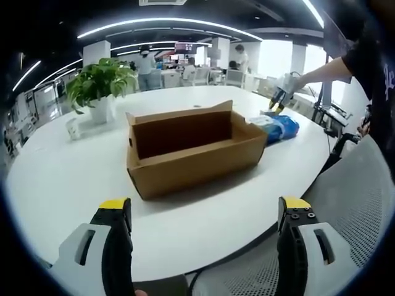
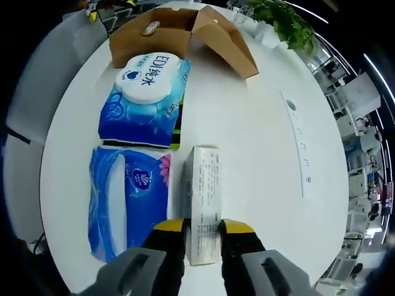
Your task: Operate the shoe box by opening the lid, removing the specified soft item, and placing it in the target area until the item is outside and the box remains undamaged.
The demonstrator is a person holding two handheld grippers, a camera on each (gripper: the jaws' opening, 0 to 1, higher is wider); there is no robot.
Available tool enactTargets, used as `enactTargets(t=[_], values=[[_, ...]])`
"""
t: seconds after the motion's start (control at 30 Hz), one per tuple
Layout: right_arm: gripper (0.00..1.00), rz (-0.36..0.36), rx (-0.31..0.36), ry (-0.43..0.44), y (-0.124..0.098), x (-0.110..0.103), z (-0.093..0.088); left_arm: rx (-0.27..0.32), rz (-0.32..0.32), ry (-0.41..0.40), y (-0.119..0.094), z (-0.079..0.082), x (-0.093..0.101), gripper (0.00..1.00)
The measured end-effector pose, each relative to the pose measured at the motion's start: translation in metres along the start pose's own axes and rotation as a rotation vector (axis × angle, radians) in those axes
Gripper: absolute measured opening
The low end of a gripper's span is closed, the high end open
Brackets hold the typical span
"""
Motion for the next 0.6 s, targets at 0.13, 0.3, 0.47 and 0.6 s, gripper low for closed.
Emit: enactTargets(t=[0.13,0.3,0.47,0.6], values=[[0.23,-0.01,0.006,0.001,-0.002,0.0,0.0,0.003,0.001,0.001,0.0,0.0,0.0,0.98],[0.26,-0.027,0.02,0.01,-0.007,0.001,0.002,0.007,0.002,0.002,-0.001,0.0,0.0,0.98],[0.33,-0.051,0.049,0.073,-0.014,-0.001,0.005,0.012,0.007,0.004,-0.001,0.001,0.0,0.98],[0.36,-0.064,0.079,0.121,-0.021,-0.003,0.008,0.018,0.0,0.007,-0.001,0.001,0.001,0.98]])
Point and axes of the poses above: the point that each gripper's makers call its tool centre point, and the gripper's own axes: y roughly forward along the fingers, x roughly to its right, z roughly out of its top, the point moved 9 cm from there along -y, roughly backward along the fingers, and after that the axes turned 8 degrees about y, right-handed, at the moved point
